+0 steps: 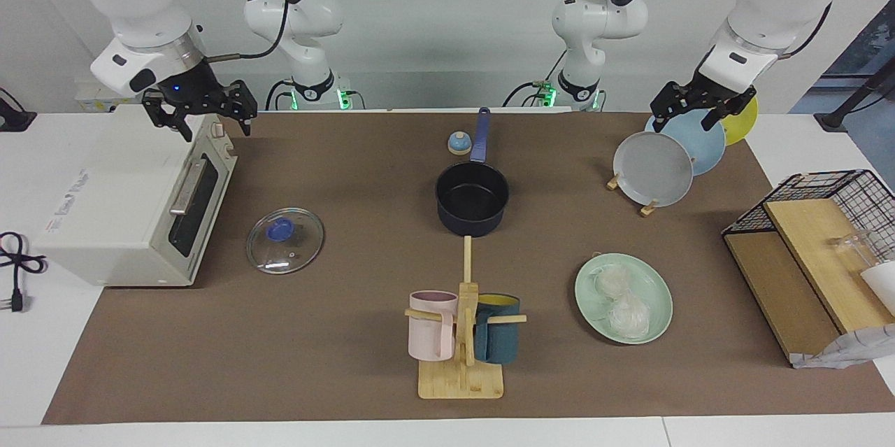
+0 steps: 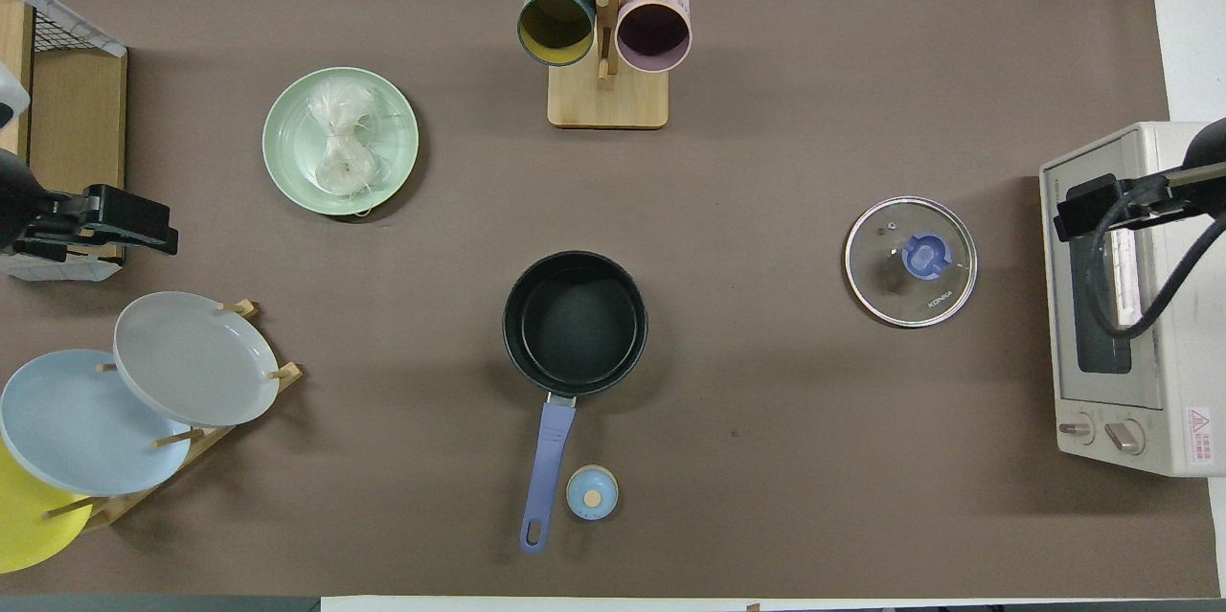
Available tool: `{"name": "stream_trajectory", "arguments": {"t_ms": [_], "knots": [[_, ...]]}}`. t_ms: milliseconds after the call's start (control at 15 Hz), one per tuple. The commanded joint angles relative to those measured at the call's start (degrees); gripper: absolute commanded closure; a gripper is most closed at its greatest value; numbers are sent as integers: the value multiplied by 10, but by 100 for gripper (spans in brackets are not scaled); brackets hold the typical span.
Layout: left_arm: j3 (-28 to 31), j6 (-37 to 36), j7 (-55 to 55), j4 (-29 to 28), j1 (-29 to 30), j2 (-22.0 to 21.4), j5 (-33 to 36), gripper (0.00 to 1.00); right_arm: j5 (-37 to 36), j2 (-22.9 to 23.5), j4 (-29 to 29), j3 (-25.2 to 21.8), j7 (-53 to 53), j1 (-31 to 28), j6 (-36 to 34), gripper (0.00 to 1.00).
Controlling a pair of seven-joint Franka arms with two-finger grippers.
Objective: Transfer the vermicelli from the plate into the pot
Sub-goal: 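Reach the left gripper to the vermicelli while the right gripper reaches the lid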
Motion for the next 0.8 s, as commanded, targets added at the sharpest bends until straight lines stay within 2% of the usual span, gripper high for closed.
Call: {"name": "stream_trajectory", "arguments": {"t_ms": [0, 400, 733], "knots": [[1, -5, -7, 3, 0, -4, 6, 0, 12, -2, -1, 2, 9, -6, 7, 0], [1, -2, -11, 3, 0, -4, 6, 0, 12, -4, -2, 3, 9, -4, 7, 0], [-1, 52, -26, 1, -4, 4, 6, 0, 13, -9, -16, 3, 10, -5, 7, 0]]}}
